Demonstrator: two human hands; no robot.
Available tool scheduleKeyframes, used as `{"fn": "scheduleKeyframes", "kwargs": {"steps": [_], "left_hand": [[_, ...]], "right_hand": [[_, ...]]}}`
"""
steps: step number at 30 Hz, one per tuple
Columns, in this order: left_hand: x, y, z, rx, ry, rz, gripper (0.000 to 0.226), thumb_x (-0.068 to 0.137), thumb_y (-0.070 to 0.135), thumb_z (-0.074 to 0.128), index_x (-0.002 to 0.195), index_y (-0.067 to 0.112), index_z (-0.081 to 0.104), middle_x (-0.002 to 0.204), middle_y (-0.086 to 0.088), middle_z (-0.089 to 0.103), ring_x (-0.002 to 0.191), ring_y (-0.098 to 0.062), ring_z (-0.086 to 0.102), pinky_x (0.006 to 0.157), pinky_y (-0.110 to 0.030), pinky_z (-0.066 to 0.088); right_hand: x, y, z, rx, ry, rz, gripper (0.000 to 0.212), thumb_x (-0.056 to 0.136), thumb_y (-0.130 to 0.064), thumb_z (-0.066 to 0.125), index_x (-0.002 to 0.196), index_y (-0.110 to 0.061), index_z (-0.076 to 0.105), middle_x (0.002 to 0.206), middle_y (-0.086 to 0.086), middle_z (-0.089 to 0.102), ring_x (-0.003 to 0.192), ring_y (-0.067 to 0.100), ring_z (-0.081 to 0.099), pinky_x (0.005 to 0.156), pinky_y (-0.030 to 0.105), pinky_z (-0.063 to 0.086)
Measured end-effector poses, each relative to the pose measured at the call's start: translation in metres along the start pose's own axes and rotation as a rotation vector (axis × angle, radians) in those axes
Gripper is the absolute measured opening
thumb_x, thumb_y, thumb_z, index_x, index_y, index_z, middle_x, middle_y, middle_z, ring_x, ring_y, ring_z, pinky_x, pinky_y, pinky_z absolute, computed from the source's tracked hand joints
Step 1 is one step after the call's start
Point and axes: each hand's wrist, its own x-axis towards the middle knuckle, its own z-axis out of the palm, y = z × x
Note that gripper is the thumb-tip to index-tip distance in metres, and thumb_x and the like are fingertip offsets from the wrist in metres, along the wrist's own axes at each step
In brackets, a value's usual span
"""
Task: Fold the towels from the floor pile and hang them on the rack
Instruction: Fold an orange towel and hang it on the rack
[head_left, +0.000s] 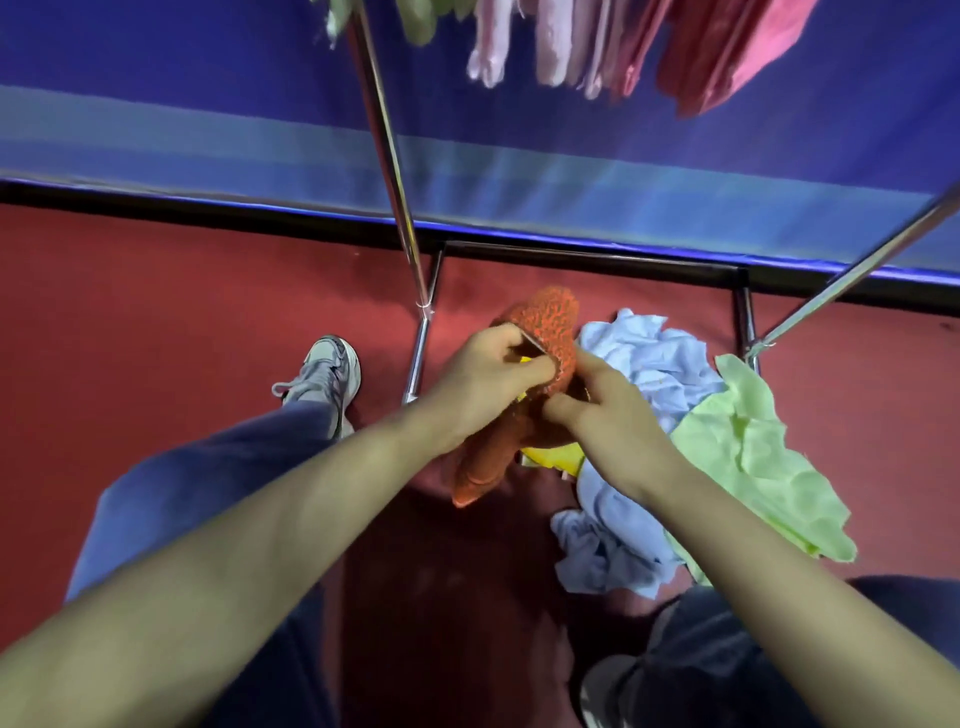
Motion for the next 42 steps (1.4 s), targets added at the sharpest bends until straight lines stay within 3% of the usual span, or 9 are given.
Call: {"fn": "scheduleKeyframes", "kwargs": {"steps": [6,11,14,19,24,30,36,38,42], "left_hand": [[0.002,-0.010,-0.004,0.520,0.151,0.350,0.018,0.071,0.026,0.069,0.072,0.014,0.056,0.061,0.008,0.046,0.053,-0.016,0.043,0.057,-0.029,0.035],[-0.002,-0.008,0.004,0.572,0.090,0.327,0.024,0.073,0.014,0.072,0.064,0.025,0.053,0.054,0.011,0.049,0.048,-0.007,0.042,0.053,-0.029,0.035],[-0.002,-0.007,0.008,0.374,0.059,0.253,0.013,0.067,0.036,0.065,0.068,0.024,0.058,0.051,0.002,0.056,0.047,-0.020,0.051,0.049,-0.034,0.043],[-0.004,0.001,0.009,0.236,0.142,0.313,0.027,0.074,0.050,0.063,0.092,0.037,0.078,0.085,0.009,0.066,0.082,-0.006,0.064,0.081,-0.030,0.051],[-0.008,0.011,-0.004,-0.069,-0.440,-0.003,0.041,0.094,0.008,0.066,0.133,0.014,0.055,0.104,-0.002,0.068,0.087,-0.009,0.066,0.073,-0.019,0.053],[-0.008,-0.015,-0.011,1.153,-0.376,0.040,0.037,0.074,0.045,0.083,0.084,0.023,0.055,0.088,0.002,0.065,0.087,-0.025,0.062,0.066,-0.028,0.040],[0.002,-0.009,-0.032,1.179,0.039,0.119,0.036,0.084,0.043,0.073,0.114,0.026,0.065,0.111,-0.009,0.070,0.110,-0.037,0.062,0.079,-0.037,0.045],[0.000,-0.007,-0.028,1.136,0.102,0.229,0.035,0.083,0.047,0.073,0.109,0.025,0.066,0.101,-0.007,0.072,0.105,-0.036,0.062,0.073,-0.037,0.041],[0.001,-0.009,-0.013,0.731,-0.030,0.250,0.026,0.073,0.043,0.082,0.078,0.023,0.067,0.068,0.000,0.063,0.077,-0.022,0.067,0.065,-0.035,0.044]], "right_hand": [[0.002,0.009,0.019,0.236,-0.088,0.180,0.045,0.055,-0.018,0.066,0.100,-0.019,0.062,0.078,-0.003,0.069,0.075,0.017,0.063,0.081,0.049,0.054],[0.004,0.014,0.018,0.188,-0.005,0.219,0.035,0.052,-0.024,0.065,0.086,-0.016,0.066,0.065,-0.002,0.064,0.063,0.019,0.058,0.061,0.040,0.047],[0.005,0.011,0.013,0.297,0.024,0.253,0.022,0.063,-0.013,0.069,0.085,-0.013,0.070,0.073,0.005,0.068,0.068,0.021,0.060,0.064,0.038,0.049],[0.017,0.000,-0.012,0.788,-0.025,0.525,0.035,0.073,-0.003,0.055,0.104,0.008,0.066,0.106,0.032,0.068,0.085,0.034,0.063,0.082,0.049,0.051],[0.024,-0.006,-0.041,1.230,-0.137,0.398,0.054,0.056,-0.002,0.039,0.105,0.003,0.060,0.102,0.022,0.064,0.092,0.035,0.064,0.089,0.042,0.055],[0.025,-0.003,-0.069,1.389,0.027,0.244,0.052,0.044,0.001,0.049,0.093,-0.001,0.068,0.101,0.013,0.063,0.098,0.031,0.064,0.103,0.043,0.048],[0.031,0.010,-0.070,0.710,0.387,0.428,0.031,0.081,-0.003,0.052,0.110,-0.009,0.062,0.097,0.006,0.061,0.082,0.017,0.063,0.071,0.028,0.056],[0.029,0.017,-0.058,0.368,0.460,0.293,0.057,0.082,-0.006,0.063,0.137,-0.011,0.050,0.106,-0.002,0.061,0.089,0.010,0.062,0.085,0.027,0.054],[0.019,0.021,-0.024,-0.290,-0.087,-0.190,0.065,0.070,-0.009,0.062,0.135,-0.016,0.056,0.127,0.003,0.061,0.119,0.018,0.056,0.103,0.032,0.044]]}}
